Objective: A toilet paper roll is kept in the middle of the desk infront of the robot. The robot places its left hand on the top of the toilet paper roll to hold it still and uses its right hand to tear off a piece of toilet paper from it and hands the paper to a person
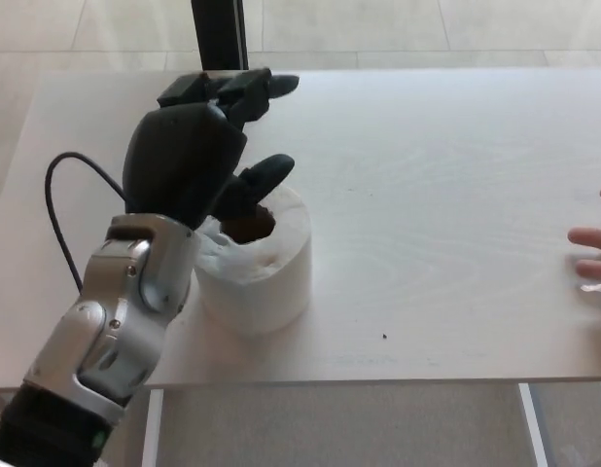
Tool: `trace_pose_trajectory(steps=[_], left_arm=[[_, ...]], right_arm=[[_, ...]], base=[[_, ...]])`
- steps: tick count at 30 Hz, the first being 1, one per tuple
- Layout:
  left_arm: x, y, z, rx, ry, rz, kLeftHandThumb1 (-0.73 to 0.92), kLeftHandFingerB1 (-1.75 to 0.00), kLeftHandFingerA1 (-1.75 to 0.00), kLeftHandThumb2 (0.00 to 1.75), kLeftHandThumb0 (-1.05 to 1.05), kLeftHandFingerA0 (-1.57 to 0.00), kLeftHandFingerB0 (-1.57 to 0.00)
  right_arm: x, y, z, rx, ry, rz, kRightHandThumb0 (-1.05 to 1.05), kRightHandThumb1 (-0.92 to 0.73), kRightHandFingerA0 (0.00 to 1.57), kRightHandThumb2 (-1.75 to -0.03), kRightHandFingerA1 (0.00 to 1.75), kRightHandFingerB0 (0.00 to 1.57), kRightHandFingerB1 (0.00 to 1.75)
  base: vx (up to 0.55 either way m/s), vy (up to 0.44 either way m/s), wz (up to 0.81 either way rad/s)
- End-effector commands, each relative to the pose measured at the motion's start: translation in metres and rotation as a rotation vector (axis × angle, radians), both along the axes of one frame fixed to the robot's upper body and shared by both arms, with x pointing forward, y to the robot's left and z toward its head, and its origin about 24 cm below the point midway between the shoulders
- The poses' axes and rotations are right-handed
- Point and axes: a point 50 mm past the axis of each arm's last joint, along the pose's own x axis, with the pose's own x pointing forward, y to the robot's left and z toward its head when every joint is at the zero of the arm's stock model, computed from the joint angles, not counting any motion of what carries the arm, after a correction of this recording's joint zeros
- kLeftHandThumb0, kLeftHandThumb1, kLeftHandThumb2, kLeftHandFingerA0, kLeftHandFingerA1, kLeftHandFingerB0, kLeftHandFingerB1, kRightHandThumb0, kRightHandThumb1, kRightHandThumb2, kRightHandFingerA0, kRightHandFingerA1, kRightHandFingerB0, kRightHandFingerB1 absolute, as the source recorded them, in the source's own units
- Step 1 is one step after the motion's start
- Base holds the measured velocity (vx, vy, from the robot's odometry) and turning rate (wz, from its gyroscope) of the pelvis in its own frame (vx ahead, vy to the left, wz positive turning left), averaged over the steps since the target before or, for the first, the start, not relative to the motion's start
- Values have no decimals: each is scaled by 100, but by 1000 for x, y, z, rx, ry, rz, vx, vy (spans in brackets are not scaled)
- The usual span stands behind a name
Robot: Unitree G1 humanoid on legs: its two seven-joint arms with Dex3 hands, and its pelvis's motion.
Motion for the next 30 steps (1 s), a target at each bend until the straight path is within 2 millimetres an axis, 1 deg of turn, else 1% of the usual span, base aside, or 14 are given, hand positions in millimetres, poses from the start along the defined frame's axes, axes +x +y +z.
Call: trace_pose_trajectory(steps=[1,4,5,8,12,13,14,16,18,19,20,23,24,30], left_arm=[[-21,15,70,-130,-101,-88,68,-41,-55,60,-43,-5,-22],[-28,23,97,-161,-188,-104,69,-40,-54,60,-45,-3,-20],[-30,26,102,-158,-202,-100,71,-40,-52,61,-48,-4,-22],[-39,34,120,-163,-255,-98,73,-44,-55,62,-50,-3,-20],[-50,44,126,-168,-299,-94,72,-42,-53,62,-48,-6,-20],[-51,45,125,-167,-295,-93,72,-41,-53,62,-47,-6,-20],[-53,46,125,-167,-287,-88,72,-42,-54,62,-49,-6,-21],[-56,47,122,-171,-270,-78,72,-41,-54,62,-48,-7,-23],[-57,47,122,-174,-262,-78,72,-41,-54,62,-48,-7,-23],[-57,47,118,-184,-248,-74,71,-41,-53,62,-47,-7,-24],[-56,47,117,-199,-238,-74,70,-42,-54,62,-47,-8,-25],[-55,47,114,-221,-229,-74,68,-42,-54,62,-44,-10,-28],[-55,46,114,-224,-229,-74,71,-40,-52,62,-46,-8,-27],[-57,46,112,-200,-237,-76,71,-40,-52,62,-45,-8,-25]], right_arm=[[3,-20,10,-369,141,8,-29,-65,83,-59,149,77,83],[1,-23,3,-339,220,-56,-29,-65,73,-62,145,71,69],[1,-24,1,-354,239,-68,-34,-67,64,-59,95,67,51],[0,-27,-5,-397,299,-114,-38,-67,49,-60,81,59,45],[-3,-29,-12,-441,377,-141,-59,-70,6,-63,27,29,31],[-3,-28,-13,-437,390,-145,-64,-53,0,-90,26,15,45],[-4,-28,-15,-433,411,-148,-75,-56,0,-87,16,15,41],[-7,-28,-20,-427,433,-143,-65,-71,0,-64,19,23,32],[-8,-28,-22,-419,441,-144,-65,-71,0,-64,19,23,32],[-10,-27,-28,-387,479,-156,-65,-64,0,-77,0,13,33],[-12,-26,-32,-377,505,-161,-88,-60,0,-86,11,13,33],[-14,-22,-42,-316,523,-190,-76,-62,0,-79,0,3,25],[-15,-19,-46,-287,529,-197,-94,-64,0,-95,26,4,21],[-13,-5,-51,-236,541,-200,-103,-63,0,-99,26,0,21]], base=[[0,0,0],[0,0,0],[0,0,0],[0,0,0],[0,0,0],[0,0,0],[0,0,0],[0,0,0],[0,0,0],[0,0,0],[0,0,0],[0,0,0],[0,0,0],[0,0,0]])
